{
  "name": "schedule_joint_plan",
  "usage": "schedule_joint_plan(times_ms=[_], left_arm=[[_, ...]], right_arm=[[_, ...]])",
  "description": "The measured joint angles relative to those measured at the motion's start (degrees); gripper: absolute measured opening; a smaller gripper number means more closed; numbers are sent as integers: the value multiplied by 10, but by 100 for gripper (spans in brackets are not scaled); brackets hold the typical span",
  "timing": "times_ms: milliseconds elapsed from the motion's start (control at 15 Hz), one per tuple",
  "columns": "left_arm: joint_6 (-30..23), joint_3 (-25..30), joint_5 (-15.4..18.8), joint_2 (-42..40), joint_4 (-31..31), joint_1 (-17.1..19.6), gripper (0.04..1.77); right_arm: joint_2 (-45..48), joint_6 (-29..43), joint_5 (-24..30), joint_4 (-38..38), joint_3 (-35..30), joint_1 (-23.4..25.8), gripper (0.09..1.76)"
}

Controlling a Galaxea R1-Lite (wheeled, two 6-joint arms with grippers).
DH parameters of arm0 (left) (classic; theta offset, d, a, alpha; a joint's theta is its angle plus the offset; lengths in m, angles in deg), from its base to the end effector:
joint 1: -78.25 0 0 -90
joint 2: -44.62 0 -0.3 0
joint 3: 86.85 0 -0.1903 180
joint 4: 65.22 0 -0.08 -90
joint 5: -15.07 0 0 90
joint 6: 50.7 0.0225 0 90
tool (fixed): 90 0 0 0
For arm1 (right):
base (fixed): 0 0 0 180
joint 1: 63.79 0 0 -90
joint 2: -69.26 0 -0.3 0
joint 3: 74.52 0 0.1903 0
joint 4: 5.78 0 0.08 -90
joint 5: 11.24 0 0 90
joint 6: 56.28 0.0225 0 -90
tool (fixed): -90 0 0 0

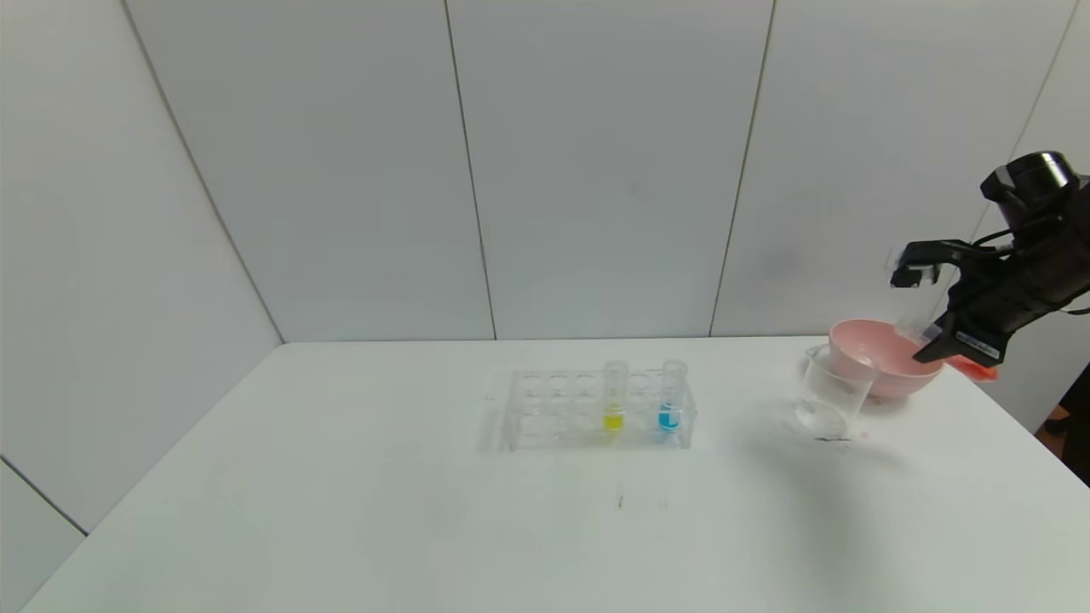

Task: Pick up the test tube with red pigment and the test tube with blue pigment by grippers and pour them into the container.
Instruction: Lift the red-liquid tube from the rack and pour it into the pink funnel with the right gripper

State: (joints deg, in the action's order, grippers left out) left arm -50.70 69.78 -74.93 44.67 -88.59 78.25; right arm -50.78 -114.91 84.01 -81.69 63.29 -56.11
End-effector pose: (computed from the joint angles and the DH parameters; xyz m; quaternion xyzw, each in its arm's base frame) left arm -0.0227 0.0000 0.0755 0.0000 0.0004 0.0000 1.0000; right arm 0.3823 -0.0495 0.2308 -0.3801 0.4300 0.2202 0.7887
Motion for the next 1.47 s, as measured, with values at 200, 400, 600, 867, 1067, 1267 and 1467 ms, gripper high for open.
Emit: schedule_joint_plan(times_ms=[200,400,600,867,1067,1267,1467], left_arm=[[0,0,0,0,0,0,176],[0,0,0,0,0,0,176],[0,0,0,0,0,0,176],[0,0,0,0,0,0,176],[0,0,0,0,0,0,176],[0,0,0,0,0,0,176],[0,0,0,0,0,0,176]], right_arm=[[-9,-15,-36,3,1,-16,52],[-13,-27,-79,18,1,-33,52],[-19,-38,-116,32,1,-44,52],[-25,-65,-151,33,1,-54,52],[-30,-82,-161,54,1,-61,52],[-34,-106,-201,53,1,-70,52],[-37,-124,-220,54,1,-83,52]])
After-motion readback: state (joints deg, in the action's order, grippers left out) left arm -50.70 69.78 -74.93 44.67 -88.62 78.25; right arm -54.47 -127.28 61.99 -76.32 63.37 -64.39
